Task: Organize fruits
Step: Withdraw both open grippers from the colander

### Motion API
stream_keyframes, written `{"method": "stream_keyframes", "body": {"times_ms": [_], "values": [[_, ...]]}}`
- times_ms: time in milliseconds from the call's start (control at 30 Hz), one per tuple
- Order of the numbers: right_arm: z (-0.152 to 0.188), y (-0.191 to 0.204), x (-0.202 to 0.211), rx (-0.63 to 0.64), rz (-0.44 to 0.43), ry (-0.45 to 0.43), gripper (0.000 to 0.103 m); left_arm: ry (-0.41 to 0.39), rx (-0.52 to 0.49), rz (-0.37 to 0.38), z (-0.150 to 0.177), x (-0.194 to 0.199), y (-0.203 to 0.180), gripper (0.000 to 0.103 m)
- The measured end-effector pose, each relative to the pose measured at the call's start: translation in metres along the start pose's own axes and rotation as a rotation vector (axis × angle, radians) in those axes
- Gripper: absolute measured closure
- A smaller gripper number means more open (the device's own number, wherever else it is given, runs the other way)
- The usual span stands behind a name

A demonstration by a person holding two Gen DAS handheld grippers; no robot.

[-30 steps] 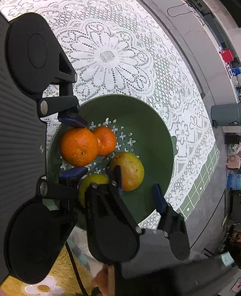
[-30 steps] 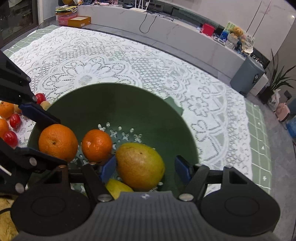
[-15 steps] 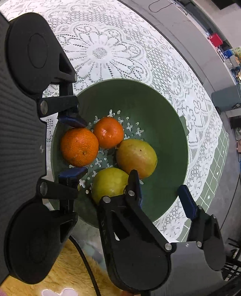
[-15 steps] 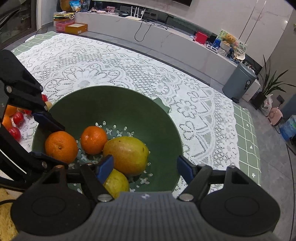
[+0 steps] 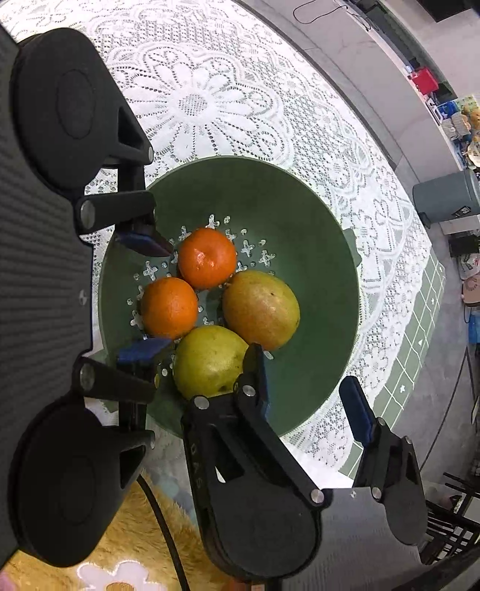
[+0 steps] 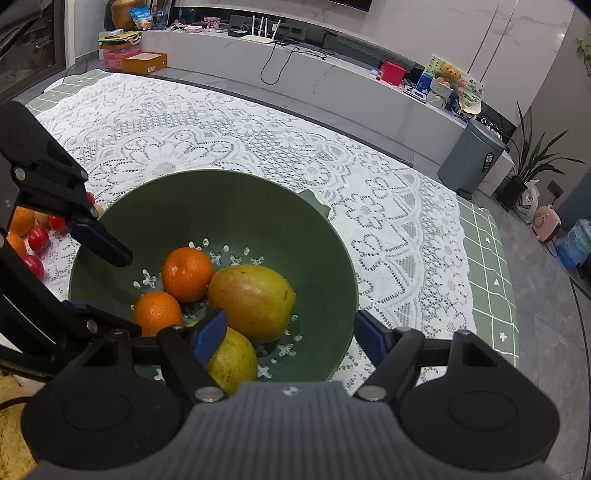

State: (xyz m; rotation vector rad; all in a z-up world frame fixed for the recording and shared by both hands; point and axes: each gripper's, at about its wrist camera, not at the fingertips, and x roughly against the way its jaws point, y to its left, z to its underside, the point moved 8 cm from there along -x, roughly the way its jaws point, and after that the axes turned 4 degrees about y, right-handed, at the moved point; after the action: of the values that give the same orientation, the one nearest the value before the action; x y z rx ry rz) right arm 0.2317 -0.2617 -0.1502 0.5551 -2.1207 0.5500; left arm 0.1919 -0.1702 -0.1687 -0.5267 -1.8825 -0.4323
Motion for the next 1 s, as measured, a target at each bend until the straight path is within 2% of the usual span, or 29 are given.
{"method": "stream_keyframes", "body": {"times_ms": [300, 533, 733, 1000], "values": [[-0.003, 0.003, 0.012, -0.038, 0.005, -0.023, 0.026, -0.060, 0.025, -0.010, 0.005, 0.027, 0.001, 0.043], [0.003, 0.009, 0.023, -0.201, -0.006, -0.027, 0.026, -0.136, 0.089, -0.039, 0.020, 0.059, 0.013, 0.042], [0.011, 0.026, 0.031, -0.308, -0.025, -0.026, 0.026, -0.180, 0.188, -0.053, 0.040, 0.077, 0.030, 0.042], [0.006, 0.058, 0.044, -0.404, -0.066, -0.069, 0.026, -0.244, 0.397, -0.021, 0.075, 0.097, 0.064, 0.042]]}}
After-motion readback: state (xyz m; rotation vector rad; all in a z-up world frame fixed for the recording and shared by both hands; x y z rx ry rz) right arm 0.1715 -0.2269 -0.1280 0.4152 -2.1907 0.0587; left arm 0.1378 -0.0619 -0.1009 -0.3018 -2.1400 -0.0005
